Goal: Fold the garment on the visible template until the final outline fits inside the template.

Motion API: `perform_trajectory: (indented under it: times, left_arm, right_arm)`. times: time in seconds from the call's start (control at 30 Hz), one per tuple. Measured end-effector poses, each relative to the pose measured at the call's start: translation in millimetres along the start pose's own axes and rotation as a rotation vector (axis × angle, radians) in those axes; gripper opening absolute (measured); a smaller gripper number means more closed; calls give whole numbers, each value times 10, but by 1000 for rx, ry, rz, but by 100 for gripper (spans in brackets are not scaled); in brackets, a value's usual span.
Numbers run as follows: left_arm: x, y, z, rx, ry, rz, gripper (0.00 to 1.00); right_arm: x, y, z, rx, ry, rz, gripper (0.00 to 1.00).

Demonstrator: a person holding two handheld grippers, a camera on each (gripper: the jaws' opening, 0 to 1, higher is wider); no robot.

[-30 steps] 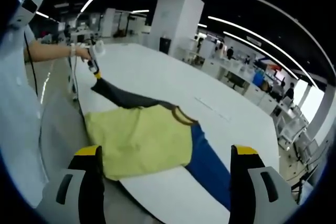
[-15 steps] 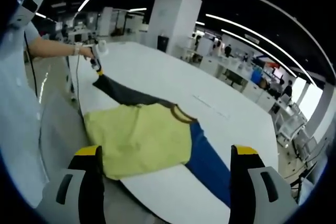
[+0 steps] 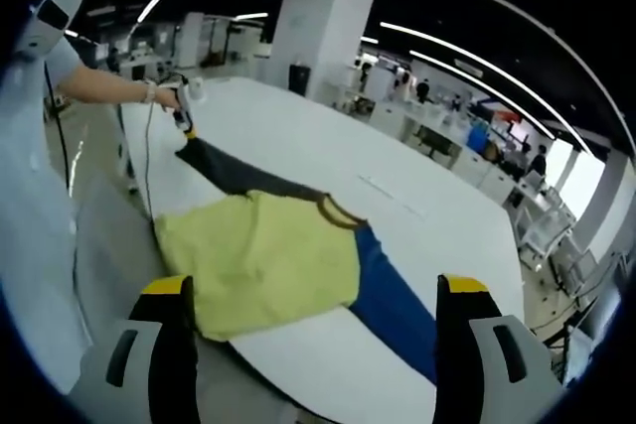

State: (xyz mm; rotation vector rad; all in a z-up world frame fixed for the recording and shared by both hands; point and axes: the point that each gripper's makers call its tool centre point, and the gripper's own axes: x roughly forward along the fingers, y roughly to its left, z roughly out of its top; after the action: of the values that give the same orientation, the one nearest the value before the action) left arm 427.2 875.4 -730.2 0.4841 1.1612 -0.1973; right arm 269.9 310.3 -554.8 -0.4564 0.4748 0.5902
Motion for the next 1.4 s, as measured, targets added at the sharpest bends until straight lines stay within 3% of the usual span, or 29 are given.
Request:
perform_trajectory:
  times: [0.3,0.37,0.7,1.4]
  left_arm:
    - [148,116,102,37,16,14,0]
    - [170,157,117,93,39,30,0]
    - [299,256,163,96,81,10,0]
    - [420,200,54,118,114,-26,0]
  right_arm:
    - [-8,13,5,12,15,-13,100]
    - [-12,7,-5,11,22,-17,100]
    - [-26,8,8,24,28,-36,100]
    - [-52,38,20,39,42,-55,100]
